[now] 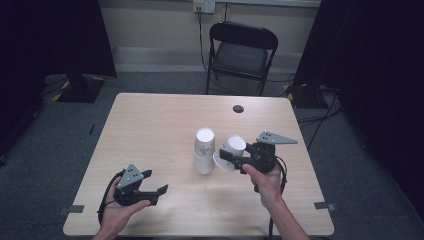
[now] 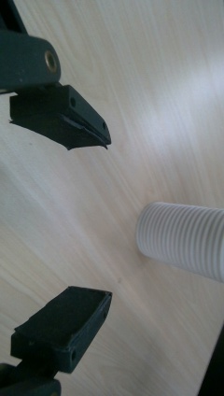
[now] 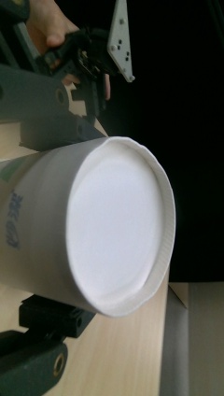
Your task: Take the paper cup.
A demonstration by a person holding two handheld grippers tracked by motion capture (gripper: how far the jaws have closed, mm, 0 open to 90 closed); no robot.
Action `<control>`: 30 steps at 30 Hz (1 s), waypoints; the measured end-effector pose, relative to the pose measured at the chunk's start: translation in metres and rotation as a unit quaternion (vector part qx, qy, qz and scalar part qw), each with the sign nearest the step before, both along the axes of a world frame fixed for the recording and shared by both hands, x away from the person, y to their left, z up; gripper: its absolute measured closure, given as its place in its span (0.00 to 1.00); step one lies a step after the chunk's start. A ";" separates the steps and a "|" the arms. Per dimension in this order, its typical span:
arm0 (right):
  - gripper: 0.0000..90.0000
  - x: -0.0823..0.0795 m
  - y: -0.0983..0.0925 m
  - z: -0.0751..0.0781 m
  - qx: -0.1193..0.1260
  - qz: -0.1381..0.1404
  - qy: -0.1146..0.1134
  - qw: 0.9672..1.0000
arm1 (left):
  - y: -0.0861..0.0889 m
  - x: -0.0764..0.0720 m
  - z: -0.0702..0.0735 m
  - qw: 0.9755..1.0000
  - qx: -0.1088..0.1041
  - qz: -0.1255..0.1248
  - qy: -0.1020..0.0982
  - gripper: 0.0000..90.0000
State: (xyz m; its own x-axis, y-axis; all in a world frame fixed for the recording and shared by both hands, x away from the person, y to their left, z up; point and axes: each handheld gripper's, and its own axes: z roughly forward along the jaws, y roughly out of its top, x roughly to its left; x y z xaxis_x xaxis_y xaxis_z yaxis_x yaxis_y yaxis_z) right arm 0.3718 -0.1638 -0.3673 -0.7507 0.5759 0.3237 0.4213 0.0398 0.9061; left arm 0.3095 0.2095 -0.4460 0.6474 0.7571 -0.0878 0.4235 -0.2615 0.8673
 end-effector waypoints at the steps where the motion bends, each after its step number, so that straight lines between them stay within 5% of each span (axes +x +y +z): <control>1: 0.39 0.000 0.000 0.000 0.000 0.000 0.000 1.000 | 0.000 0.000 0.000 1.000 0.000 0.000 0.000 0.23; 7: 0.39 -0.005 0.005 -0.010 0.009 0.013 0.026 1.000 | -0.014 0.003 0.008 1.000 0.008 -0.003 -0.016 0.26; 15: 0.39 -0.011 0.019 -0.022 0.007 0.033 0.046 0.998 | -0.057 0.010 0.015 0.996 -0.005 -0.037 -0.076 0.29; 22: 0.39 -0.017 0.036 -0.031 -0.010 0.050 0.051 0.997 | -0.072 0.003 0.005 0.993 0.027 -0.085 -0.079 0.37; 30: 0.39 -0.024 0.054 -0.039 -0.021 0.076 0.061 0.995 | -0.077 -0.002 0.004 0.991 0.024 -0.096 -0.088 0.37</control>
State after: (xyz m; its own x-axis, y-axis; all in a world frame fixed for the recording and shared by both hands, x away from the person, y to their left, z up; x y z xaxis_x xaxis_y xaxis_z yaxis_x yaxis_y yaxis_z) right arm 0.3482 -0.1097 -0.4062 -0.7871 0.4732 0.3956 0.5142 0.1493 0.8446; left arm 0.3072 0.1329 -0.4425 0.7822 0.6187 0.0735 0.2042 -0.3660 0.9079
